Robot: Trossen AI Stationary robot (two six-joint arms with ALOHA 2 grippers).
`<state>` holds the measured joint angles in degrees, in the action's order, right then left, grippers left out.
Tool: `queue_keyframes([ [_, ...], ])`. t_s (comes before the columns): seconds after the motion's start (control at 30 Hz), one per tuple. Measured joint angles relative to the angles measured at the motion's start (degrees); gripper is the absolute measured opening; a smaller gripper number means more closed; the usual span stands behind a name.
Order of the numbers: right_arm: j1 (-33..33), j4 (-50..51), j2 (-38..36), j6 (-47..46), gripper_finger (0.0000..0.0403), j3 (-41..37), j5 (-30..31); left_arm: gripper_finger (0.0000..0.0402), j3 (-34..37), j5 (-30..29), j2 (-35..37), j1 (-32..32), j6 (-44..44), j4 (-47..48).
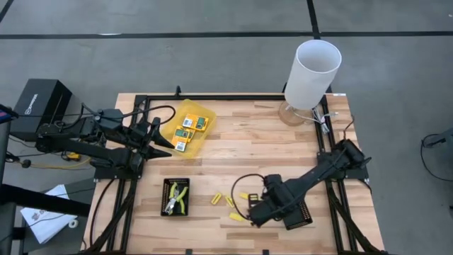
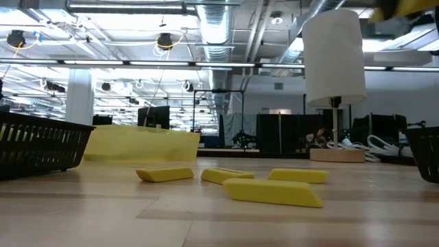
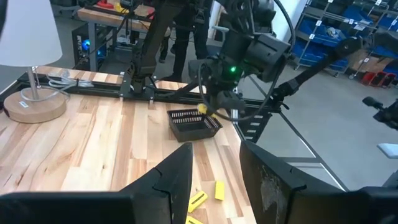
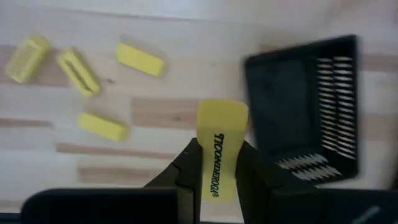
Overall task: Pick & Place School Supplies
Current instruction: Put the yellow eraser into the right black bin
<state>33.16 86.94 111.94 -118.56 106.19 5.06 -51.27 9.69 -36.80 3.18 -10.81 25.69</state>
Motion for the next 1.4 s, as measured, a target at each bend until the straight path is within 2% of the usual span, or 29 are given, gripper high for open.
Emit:
queue_keyframes([
  [0.37, 4.9, 3.0, -1.1, -1.4, 0.0057, -0.3, -7.0, 0.0129, 0.0, 0.0, 0.0, 0.0, 0.0, 0.0],
  [0.57, 7.4, 2.6, -1.1, -2.4, 0.0057, -4.9, -10.9, 0.0129, 0.0, 0.0, 0.0, 0.0, 0.1, 0.0],
  [0.7, 8.3, 1.0, -1.1, -2.6, 0.0057, -8.2, -11.3, 0.0129, 0.0, 0.0, 0.0, 0.0, 0.1, 0.0],
  [1.0, 8.4, -10.2, -1.1, -2.8, 0.0057, -20.2, -11.2, 0.0129, 0.0, 0.0, 0.0, 0.0, -0.1, 0.0],
  [1.4, 8.4, -21.5, -1.1, -3.0, 0.0057, -30.5, -10.7, 0.0129, 0.0, 0.0, 0.0, 0.0, -0.1, 0.0],
])
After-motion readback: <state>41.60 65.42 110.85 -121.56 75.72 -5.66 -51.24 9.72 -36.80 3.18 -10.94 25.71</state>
